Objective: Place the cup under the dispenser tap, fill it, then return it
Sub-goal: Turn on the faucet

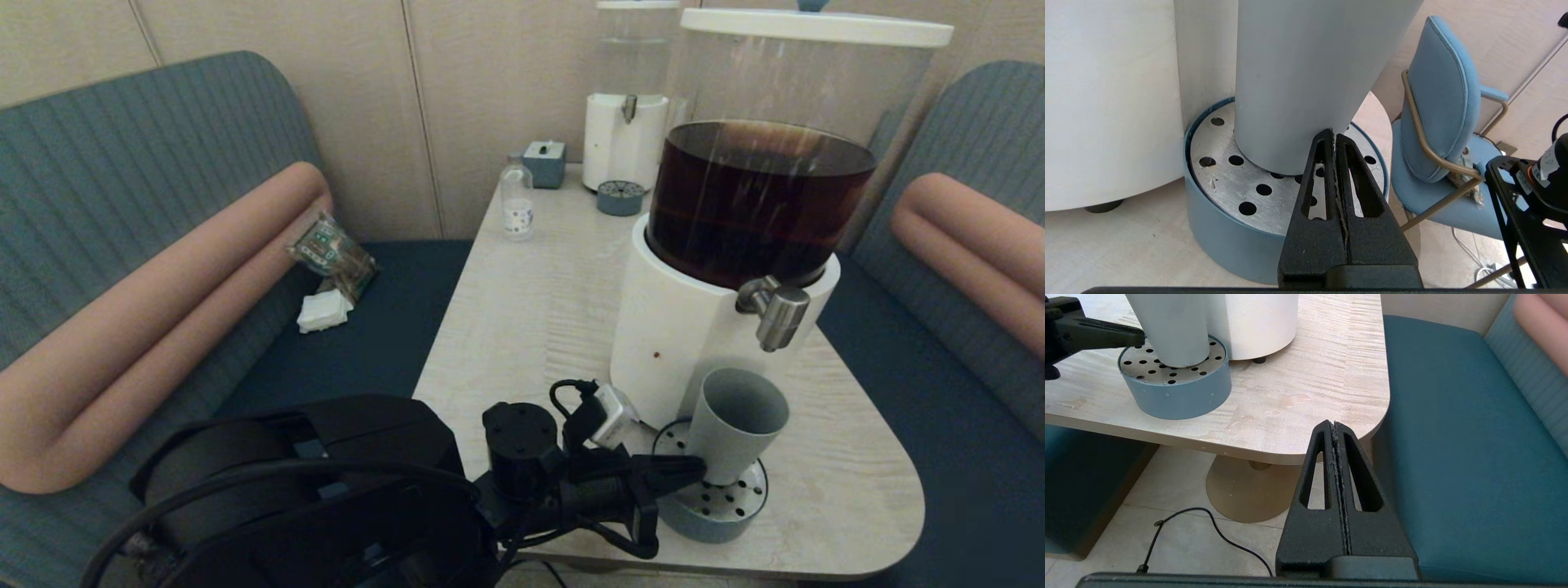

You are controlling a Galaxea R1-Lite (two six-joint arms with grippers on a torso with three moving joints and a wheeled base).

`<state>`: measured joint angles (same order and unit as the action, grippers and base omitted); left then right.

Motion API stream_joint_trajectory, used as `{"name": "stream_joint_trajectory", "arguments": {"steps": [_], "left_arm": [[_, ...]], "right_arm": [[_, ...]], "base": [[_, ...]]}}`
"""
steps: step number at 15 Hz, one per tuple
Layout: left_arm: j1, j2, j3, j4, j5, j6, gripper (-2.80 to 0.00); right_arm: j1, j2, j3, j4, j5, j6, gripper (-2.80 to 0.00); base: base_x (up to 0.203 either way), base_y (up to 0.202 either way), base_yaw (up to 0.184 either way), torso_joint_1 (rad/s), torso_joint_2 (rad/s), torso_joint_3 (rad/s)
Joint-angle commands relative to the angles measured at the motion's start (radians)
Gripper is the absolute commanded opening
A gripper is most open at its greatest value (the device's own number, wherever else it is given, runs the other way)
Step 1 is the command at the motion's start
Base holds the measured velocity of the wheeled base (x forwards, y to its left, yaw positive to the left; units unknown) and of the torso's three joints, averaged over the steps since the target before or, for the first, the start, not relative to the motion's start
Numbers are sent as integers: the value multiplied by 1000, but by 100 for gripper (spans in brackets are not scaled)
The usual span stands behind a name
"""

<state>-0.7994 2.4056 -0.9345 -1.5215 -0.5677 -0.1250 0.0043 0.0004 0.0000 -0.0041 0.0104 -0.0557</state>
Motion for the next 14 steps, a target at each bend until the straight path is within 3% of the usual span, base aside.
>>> {"name": "stream_joint_trajectory", "arguments": {"steps": [1,14], "left_arm": [[0,7,-7,-9,-3,-1,-280],[-1,24,-38,-9,-3,-2,-280]], "right_arm": [[0,0,1,0,0,-1,-280],[0,0,0,0,0,-1,-280]], "base": [[0,0,0,0,0,0],[0,0,0,0,0,0]]}}
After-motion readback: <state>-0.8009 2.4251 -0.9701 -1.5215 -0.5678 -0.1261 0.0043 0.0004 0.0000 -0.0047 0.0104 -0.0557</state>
